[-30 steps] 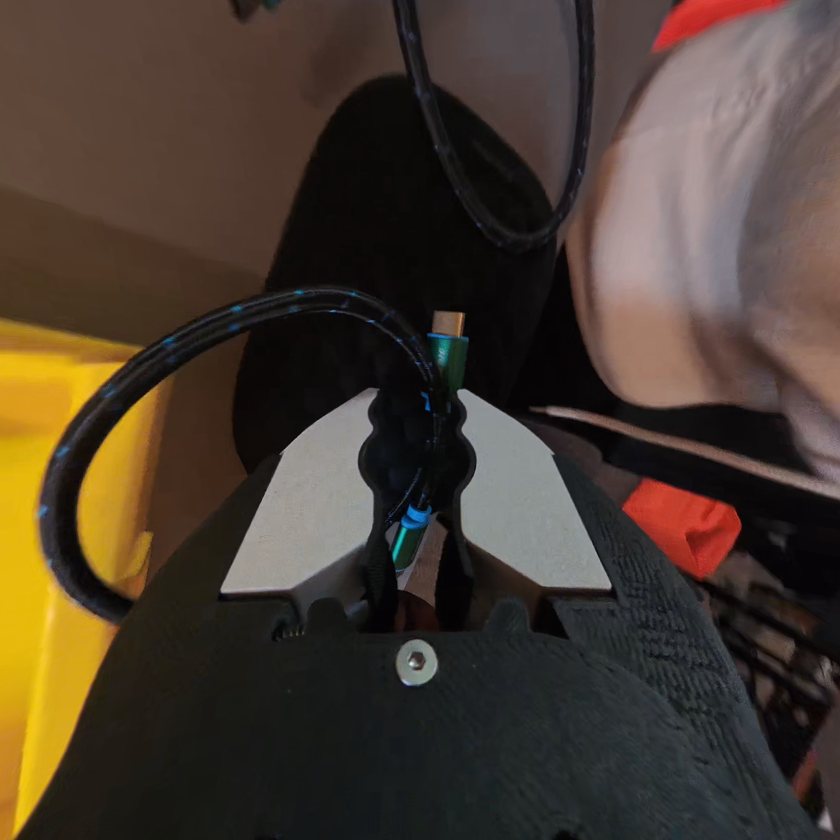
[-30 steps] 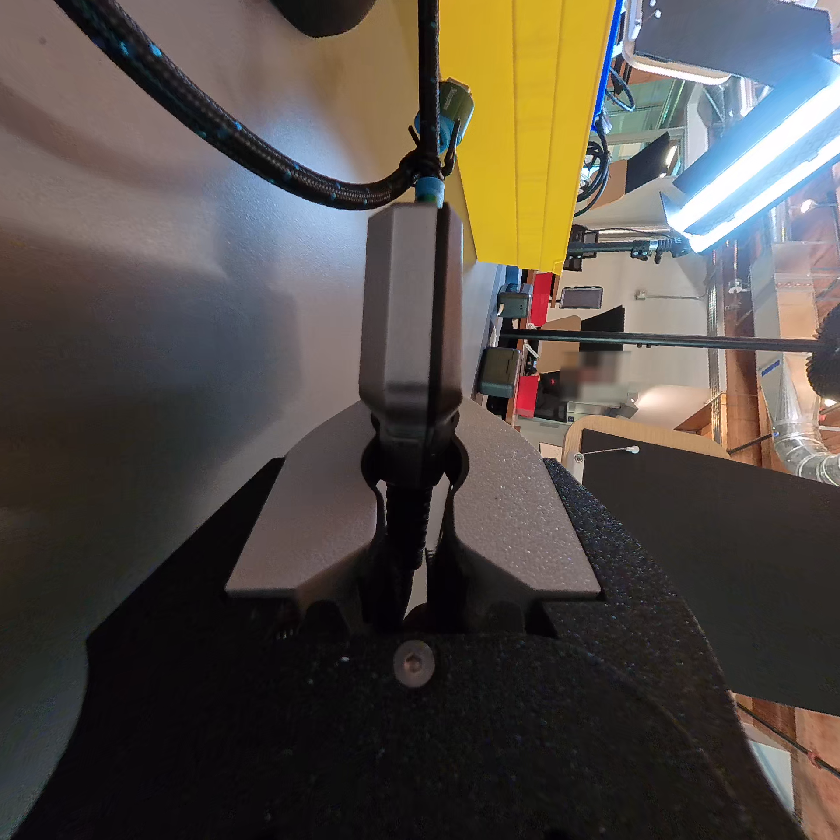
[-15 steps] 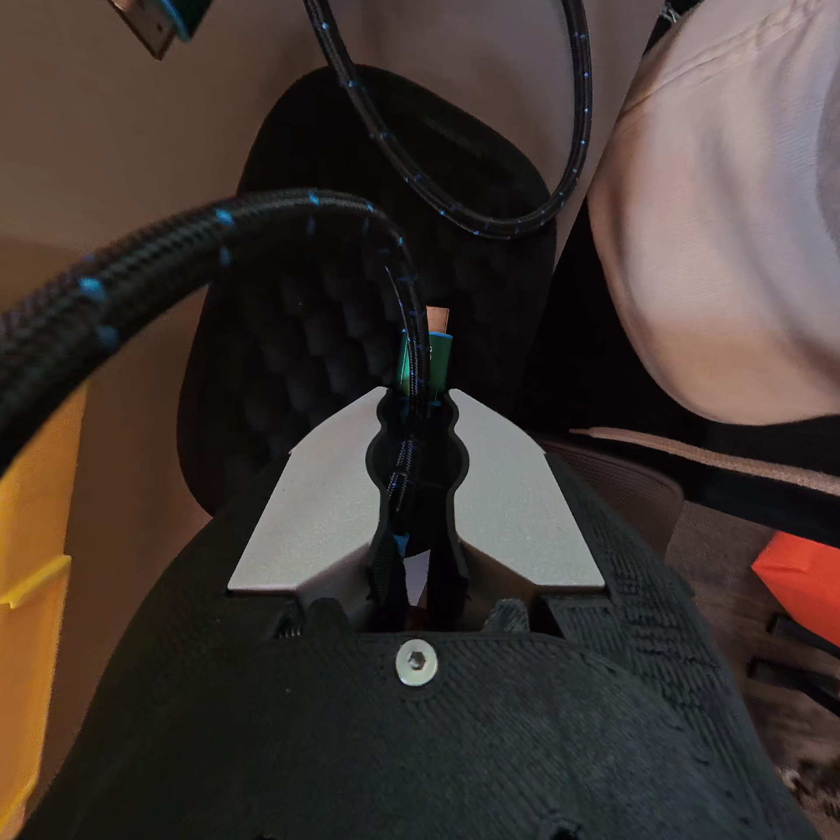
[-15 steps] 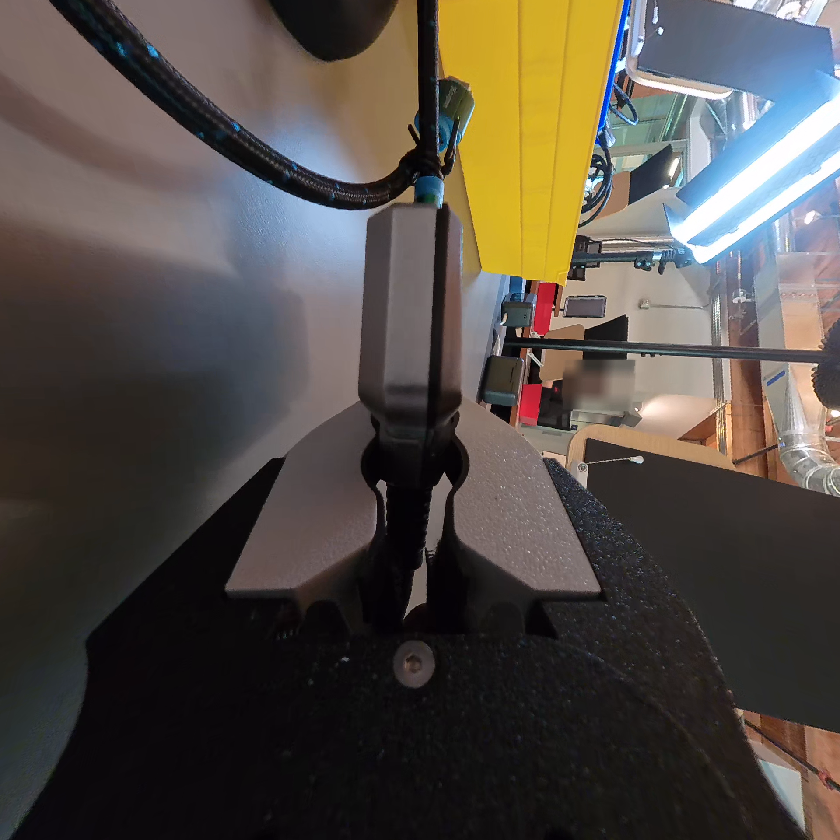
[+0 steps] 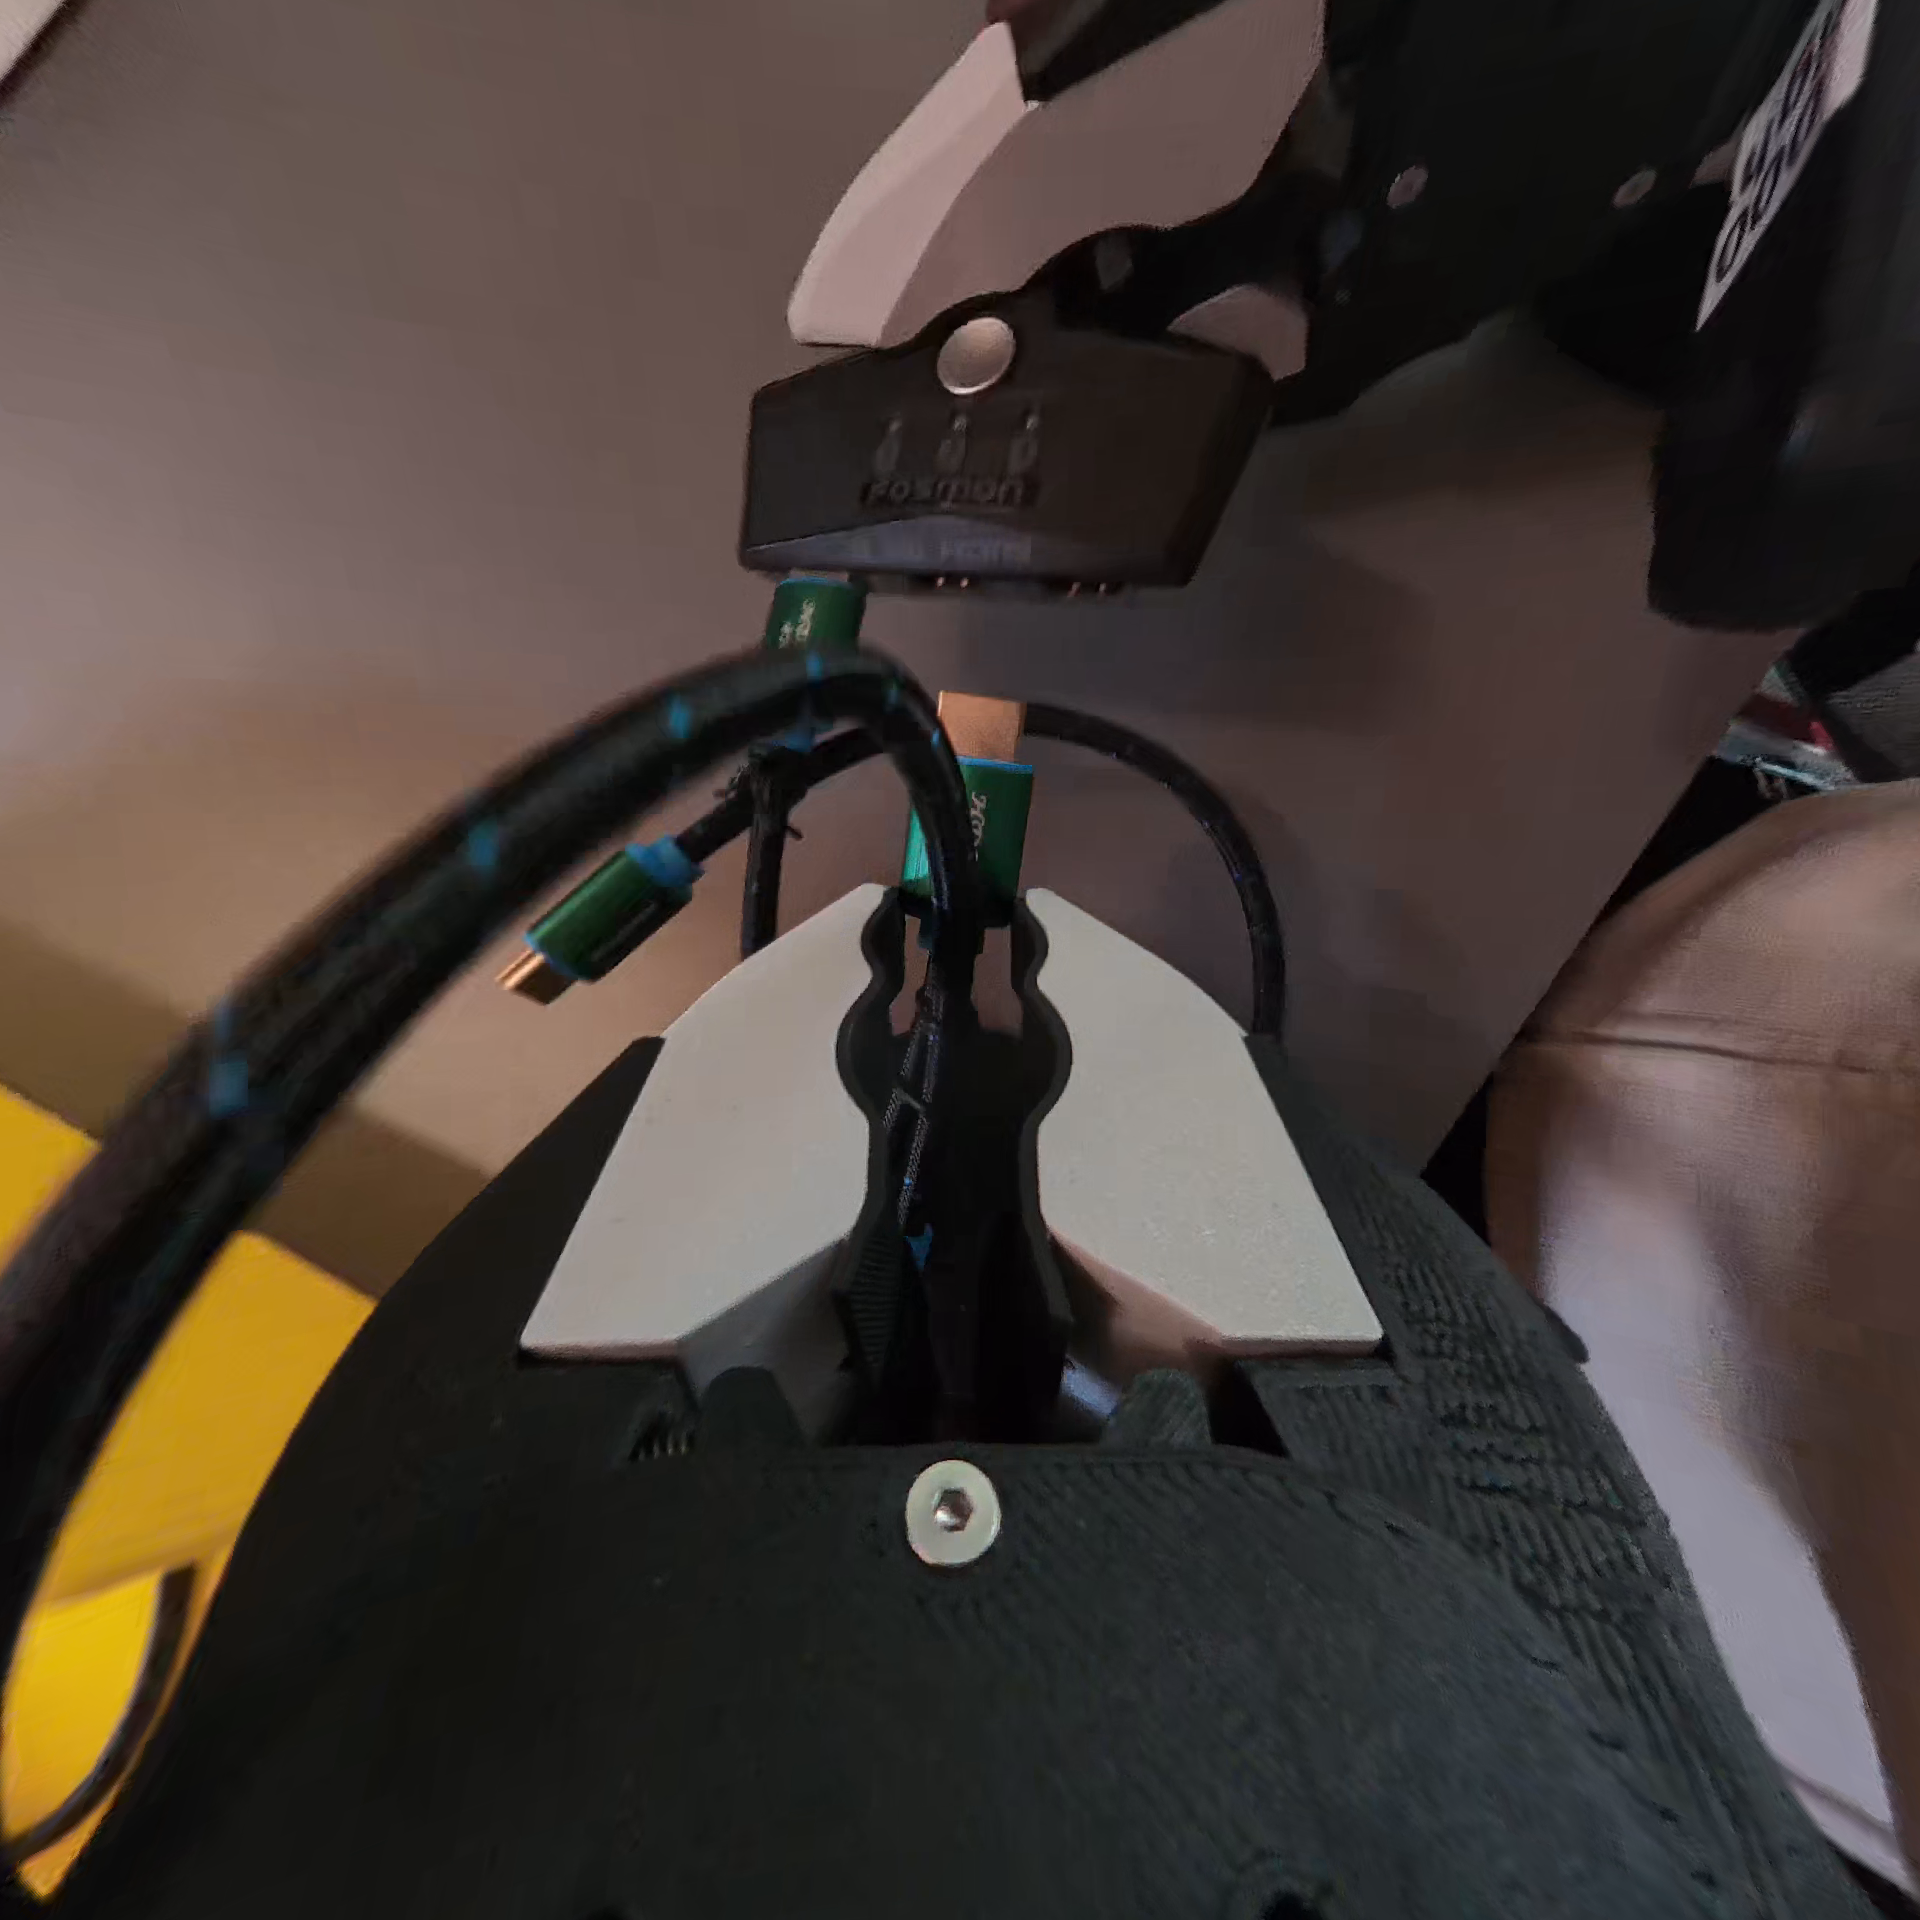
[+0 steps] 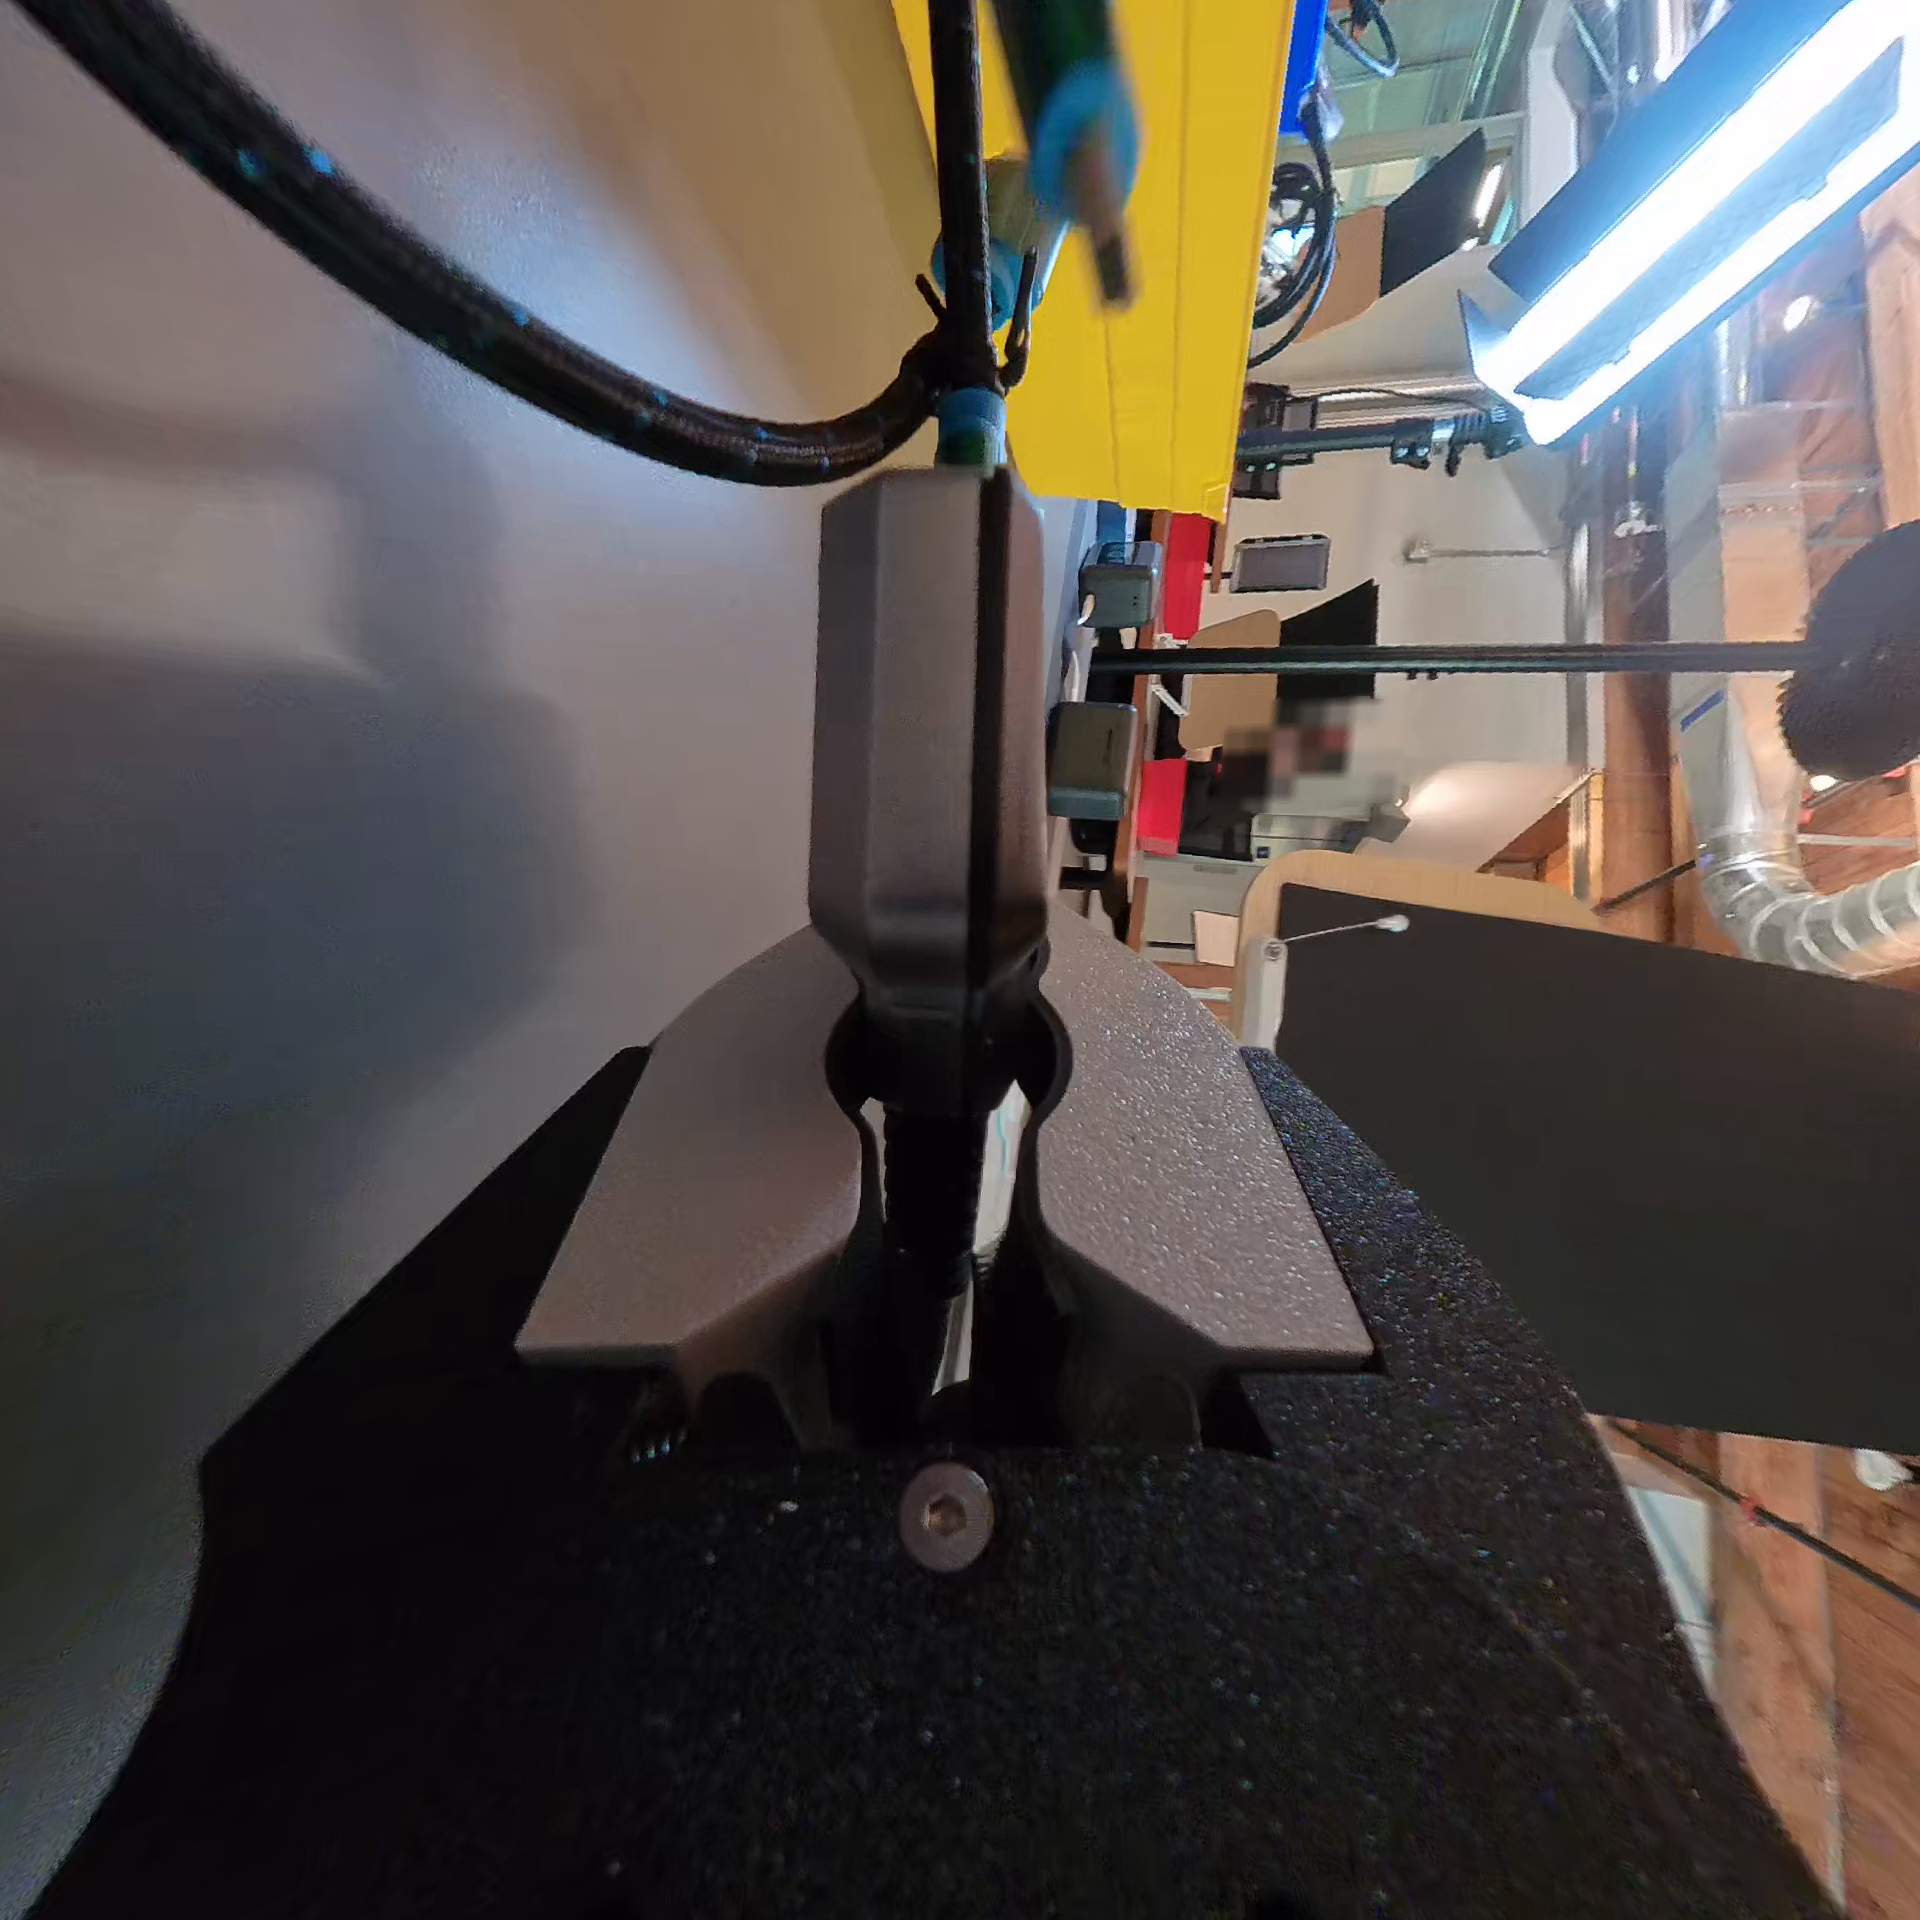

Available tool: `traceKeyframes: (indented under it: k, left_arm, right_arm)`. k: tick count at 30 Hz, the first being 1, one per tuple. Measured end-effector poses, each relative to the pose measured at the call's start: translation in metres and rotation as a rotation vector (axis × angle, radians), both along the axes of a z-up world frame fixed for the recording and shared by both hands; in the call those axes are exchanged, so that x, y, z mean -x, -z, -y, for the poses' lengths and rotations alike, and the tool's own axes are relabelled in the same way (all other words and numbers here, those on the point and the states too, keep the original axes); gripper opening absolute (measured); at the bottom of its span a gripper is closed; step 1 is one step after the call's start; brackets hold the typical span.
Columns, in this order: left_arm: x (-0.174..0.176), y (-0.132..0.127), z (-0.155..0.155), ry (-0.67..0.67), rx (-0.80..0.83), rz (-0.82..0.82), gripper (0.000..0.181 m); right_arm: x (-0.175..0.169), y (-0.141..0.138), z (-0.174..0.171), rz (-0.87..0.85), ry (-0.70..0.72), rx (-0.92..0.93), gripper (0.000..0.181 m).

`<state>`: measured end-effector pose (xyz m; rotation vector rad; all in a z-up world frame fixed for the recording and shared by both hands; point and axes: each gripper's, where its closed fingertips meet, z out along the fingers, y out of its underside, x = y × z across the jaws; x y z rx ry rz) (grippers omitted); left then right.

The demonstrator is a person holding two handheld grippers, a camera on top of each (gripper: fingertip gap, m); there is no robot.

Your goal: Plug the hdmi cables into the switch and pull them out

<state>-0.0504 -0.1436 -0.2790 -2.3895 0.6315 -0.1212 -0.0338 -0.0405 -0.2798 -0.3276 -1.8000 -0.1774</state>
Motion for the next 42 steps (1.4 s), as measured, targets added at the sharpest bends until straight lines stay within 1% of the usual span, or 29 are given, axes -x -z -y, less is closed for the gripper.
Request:
traceKeyframes:
  k: [5, 12, 15, 23, 28, 32, 34, 37, 40, 42]
  left_arm:
    - [-0.009, 0.014, -0.013, 0.008, 0.065, 0.129, 0.020]
    - [-0.006, 0.018, -0.015, 0.001, 0.049, 0.186, 0.020]
    - [-0.003, 0.013, -0.017, -0.010, 0.011, 0.222, 0.020]
    - [-0.001, 0.025, -0.015, 0.010, 0.035, 0.159, 0.020]
    - [-0.001, 0.029, -0.013, 0.095, 0.026, 0.080, 0.019]
    - [-0.003, 0.027, -0.014, 0.111, 0.022, 0.128, 0.019]
    - [-0.003, 0.028, -0.014, 0.097, 0.033, 0.146, 0.019]
    - [0.000, 0.036, -0.013, 0.078, 0.086, 0.105, 0.019]
    - [-0.002, 0.034, -0.013, 0.110, 0.070, 0.095, 0.020]
    - [-0.001, 0.036, -0.012, 0.107, 0.095, 0.060, 0.020]
  right_arm:
    - [0.003, -0.007, 0.010, -0.039, -0.035, -0.051, 0.023]
    - [0.006, -0.003, 0.008, -0.022, -0.024, -0.121, 0.023]
    - [0.006, 0.000, 0.008, -0.019, -0.027, -0.116, 0.023]
    - [0.009, 0.007, 0.012, 0.004, -0.048, -0.111, 0.023]
    - [0.009, 0.010, 0.014, 0.018, -0.062, -0.133, 0.023]
    - [0.008, 0.010, 0.015, 0.018, -0.067, -0.113, 0.023]
    - [0.007, 0.008, 0.016, 0.014, -0.070, -0.099, 0.022]
    - [0.009, 0.013, 0.019, 0.041, -0.073, -0.142, 0.022]
    - [0.007, 0.014, 0.018, 0.040, -0.089, -0.129, 0.022]
    - [0.008, 0.014, 0.017, 0.049, -0.084, -0.157, 0.023]
